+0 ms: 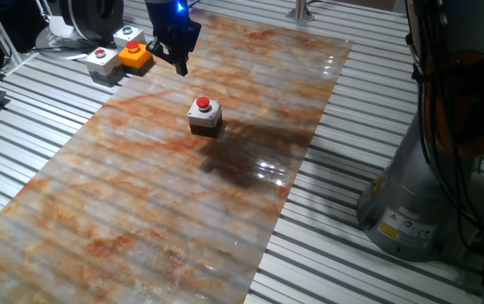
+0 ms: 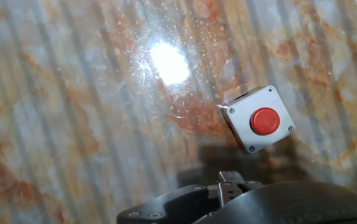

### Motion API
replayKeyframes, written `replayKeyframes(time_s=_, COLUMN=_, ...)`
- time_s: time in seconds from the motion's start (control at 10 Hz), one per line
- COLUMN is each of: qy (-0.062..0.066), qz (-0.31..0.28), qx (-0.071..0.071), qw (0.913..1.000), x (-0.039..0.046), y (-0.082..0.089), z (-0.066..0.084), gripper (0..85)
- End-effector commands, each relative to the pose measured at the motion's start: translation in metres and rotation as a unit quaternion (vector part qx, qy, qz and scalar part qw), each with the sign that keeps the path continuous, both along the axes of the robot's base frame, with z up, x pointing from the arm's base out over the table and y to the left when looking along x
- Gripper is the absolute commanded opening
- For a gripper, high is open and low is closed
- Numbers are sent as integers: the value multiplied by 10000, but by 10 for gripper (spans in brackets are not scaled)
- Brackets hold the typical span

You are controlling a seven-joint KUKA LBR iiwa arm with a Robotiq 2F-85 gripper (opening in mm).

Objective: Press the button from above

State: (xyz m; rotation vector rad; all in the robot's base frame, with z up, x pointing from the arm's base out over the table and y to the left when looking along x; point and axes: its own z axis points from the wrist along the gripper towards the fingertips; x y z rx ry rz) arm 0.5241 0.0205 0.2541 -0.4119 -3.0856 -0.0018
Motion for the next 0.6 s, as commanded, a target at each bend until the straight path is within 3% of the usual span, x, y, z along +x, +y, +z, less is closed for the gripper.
replayKeyframes(time_s=0.0, qy=-1, qz=3, qx=0, qw=10000, x=-2, y=1, z=1, gripper=0)
replayKeyframes(time_s=0.5, qy=0, qz=34, qx=-15, qw=10000, x=9, y=4, z=-4, gripper=0)
